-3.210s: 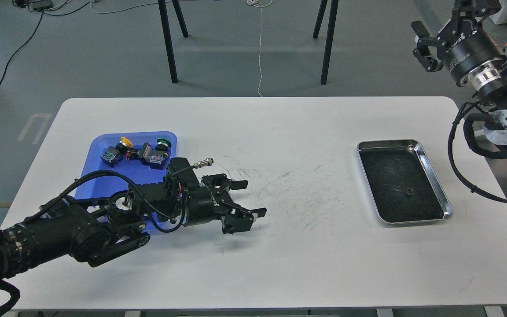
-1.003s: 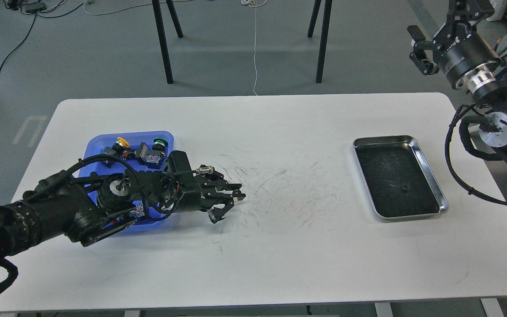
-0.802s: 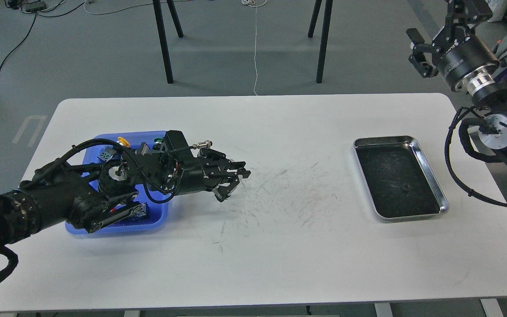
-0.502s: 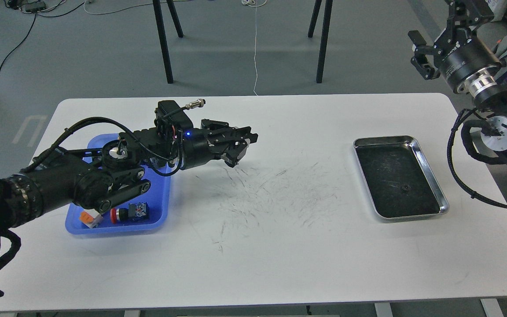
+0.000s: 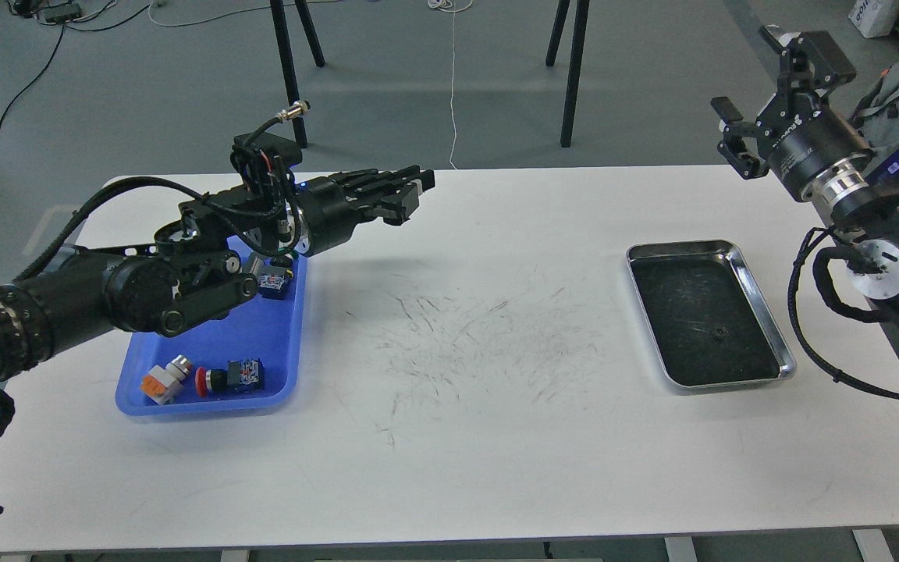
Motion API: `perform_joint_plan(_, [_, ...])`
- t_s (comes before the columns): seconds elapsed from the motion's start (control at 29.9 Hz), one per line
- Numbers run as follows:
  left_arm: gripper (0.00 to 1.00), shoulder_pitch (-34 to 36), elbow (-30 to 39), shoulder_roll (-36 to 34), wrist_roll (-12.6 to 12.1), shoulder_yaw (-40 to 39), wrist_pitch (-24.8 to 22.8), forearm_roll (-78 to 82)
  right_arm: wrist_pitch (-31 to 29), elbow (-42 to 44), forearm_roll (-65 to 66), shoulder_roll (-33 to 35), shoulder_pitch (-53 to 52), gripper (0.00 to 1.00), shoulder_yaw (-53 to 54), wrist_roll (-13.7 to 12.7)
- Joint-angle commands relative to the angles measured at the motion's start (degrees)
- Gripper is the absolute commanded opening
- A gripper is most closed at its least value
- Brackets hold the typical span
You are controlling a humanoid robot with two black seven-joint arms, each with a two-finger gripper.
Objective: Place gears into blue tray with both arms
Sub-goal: 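Lift the black part and carry it over the blue tray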
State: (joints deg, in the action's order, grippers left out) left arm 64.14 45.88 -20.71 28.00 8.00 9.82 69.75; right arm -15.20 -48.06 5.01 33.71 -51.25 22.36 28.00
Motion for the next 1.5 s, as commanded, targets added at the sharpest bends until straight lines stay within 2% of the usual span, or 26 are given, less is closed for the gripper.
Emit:
perform_joint_plan(0.0, [0.19, 0.0, 3.9, -4.6, 0.0, 0.0, -2.3, 0.0, -0.2, -0.2, 0.0, 0.0, 0.5, 0.98, 0.1, 0.0])
perform_joint_plan(0.37, [0.20, -0.8, 11.5, -13.5, 0.0, 0.4, -4.4, 0.6, -0.3, -0.2, 0.1, -1.4, 3.6, 0.98, 0.1, 0.0])
perform_joint_plan(0.87, [0.20, -1.3, 11.9, -19.4, 0.0, 3.3, -4.6, 9.7, -0.3, 0.0, 0.1, -2.1, 3.8, 0.98, 0.2, 0.0])
perform_joint_plan(1.47, [0.21, -1.1, 11.8, -22.8, 0.0, 9.4, -4.6, 21.5, -0.3, 0.2, 0.1, -2.1, 3.7, 0.98, 0.8, 0.0])
